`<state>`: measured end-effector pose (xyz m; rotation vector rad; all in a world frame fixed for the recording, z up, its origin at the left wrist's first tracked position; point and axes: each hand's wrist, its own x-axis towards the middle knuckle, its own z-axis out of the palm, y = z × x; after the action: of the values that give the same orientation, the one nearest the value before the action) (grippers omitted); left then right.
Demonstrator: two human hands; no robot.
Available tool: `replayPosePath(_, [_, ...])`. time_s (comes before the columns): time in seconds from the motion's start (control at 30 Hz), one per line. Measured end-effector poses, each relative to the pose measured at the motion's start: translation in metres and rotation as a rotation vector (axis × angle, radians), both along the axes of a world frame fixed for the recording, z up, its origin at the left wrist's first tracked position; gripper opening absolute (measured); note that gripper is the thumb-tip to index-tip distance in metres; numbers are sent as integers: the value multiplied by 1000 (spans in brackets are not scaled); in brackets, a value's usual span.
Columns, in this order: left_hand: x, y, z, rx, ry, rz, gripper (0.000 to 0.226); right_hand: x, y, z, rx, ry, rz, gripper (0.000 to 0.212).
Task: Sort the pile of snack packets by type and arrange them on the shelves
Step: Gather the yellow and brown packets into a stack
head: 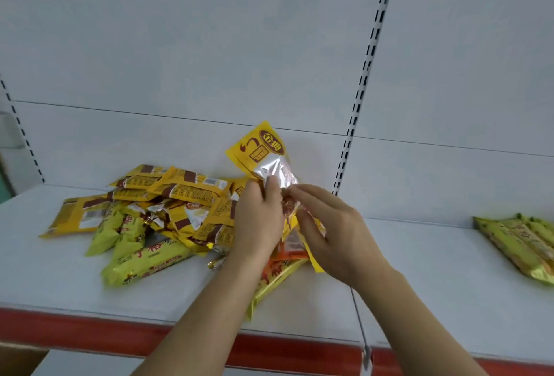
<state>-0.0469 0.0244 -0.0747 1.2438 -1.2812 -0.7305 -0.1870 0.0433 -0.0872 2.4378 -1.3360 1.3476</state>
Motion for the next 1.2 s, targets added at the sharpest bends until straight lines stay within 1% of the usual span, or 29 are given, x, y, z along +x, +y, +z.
replayPosePath(0.07, [5, -6, -1, 33, -8, 37, 38, -27, 4, -6, 147, 29, -101, 52])
replayPosePath(0.1, [5, -8, -1, 38, -6, 25, 38, -42, 5, -9, 301, 111, -148, 64])
replayPosePath(0.17, [5, -9, -3, 34, -16, 3, 31, -63, 3, -17, 586, 391, -160, 81])
replayPosePath(0.2, [5, -9, -4, 25, -26, -7, 28, -69, 1, -24, 653, 480, -137, 78])
replayPosePath(0.23, [5, -10, -4, 13, -29, -19, 26, -71, 0, -30, 674, 506, -143, 68])
replayPosePath(0.27, [6, -10, -4, 3, -24, -27, 25, -73, -2, -33, 645, 492, -165, 57])
replayPosePath(0.3, [6, -10, -5, 2, -12, -36, 25, -75, -3, -35, 597, 456, -205, 50])
replayPosePath(0.37, [7, -10, -4, 7, 5, -49, 20, -78, -3, -32, 455, 369, -330, 46])
replayPosePath(0.43, [9, -11, -2, 12, 27, -43, 15, -81, -1, -20, 255, 161, -474, 43])
replayPosePath(0.47, [10, -11, -1, 13, 39, -36, 14, -79, 1, -12, 147, 55, -510, 40])
replayPosePath(0.53, [9, -8, 1, 11, 47, -32, 15, -60, 5, 5, 0, -74, -501, 32])
replayPosePath(0.6, [3, 0, 4, 11, 74, -98, 16, -26, 6, 16, -42, -133, -449, 18])
replayPosePath(0.63, [-1, 5, 6, 6, 95, -149, 18, -7, 7, 18, -56, -136, -397, 13])
replayPosePath(0.67, [-4, 9, 9, 7, 126, -211, 24, 10, 7, 20, -87, -115, -326, 14])
replayPosePath(0.7, [-5, 11, 11, 8, 167, -264, 36, 23, 6, 19, -123, -94, -236, 16])
replayPosePath(0.73, [-4, 11, 11, 2, 204, -284, 50, 30, 5, 17, -134, -95, -125, 19])
replayPosePath(0.77, [-1, 9, 11, -4, 229, -275, 58, 33, 3, 17, -91, -130, -29, 21])
replayPosePath(0.8, [4, 5, 10, -16, 228, -233, 54, 32, 1, 18, 12, -184, 40, 24])
replayPosePath(0.83, [10, 1, 8, -29, 213, -165, 40, 32, 0, 21, 148, -280, 109, 26])
replayPosePath(0.87, [18, -2, 8, -42, 212, -91, 25, 32, -1, 24, 281, -429, 204, 29])
replayPosePath(0.9, [25, -5, 7, -46, 223, -32, 16, 34, -4, 26, 361, -598, 292, 32])
replayPosePath(0.93, [32, -8, 6, -44, 226, 7, 16, 35, -10, 28, 377, -736, 312, 34])
replayPosePath(0.97, [38, -10, 6, -40, 220, 32, 18, 36, -17, 28, 355, -806, 259, 34])
replayPosePath(1.0, [46, -12, 5, -31, 214, 58, 17, 35, -25, 28, 316, -795, 132, 34])
replayPosePath(1.03, [54, -14, 4, -20, 215, 83, 15, 32, -35, 26, 285, -715, -24, 34])
replayPosePath(1.07, [62, -16, 3, -4, 227, 100, 12, 29, -45, 23, 284, -579, -144, 35])
replayPosePath(1.1, [71, -18, 2, 18, 244, 112, 11, 26, -57, 19, 317, -426, -210, 36])
replayPosePath(1.13, [80, -19, 1, 44, 268, 121, 11, 25, -68, 15, 367, -282, -226, 38])
replayPosePath(1.2, [96, -20, -2, 113, 293, 132, 12, 28, -87, 9, 431, -43, -184, 38])
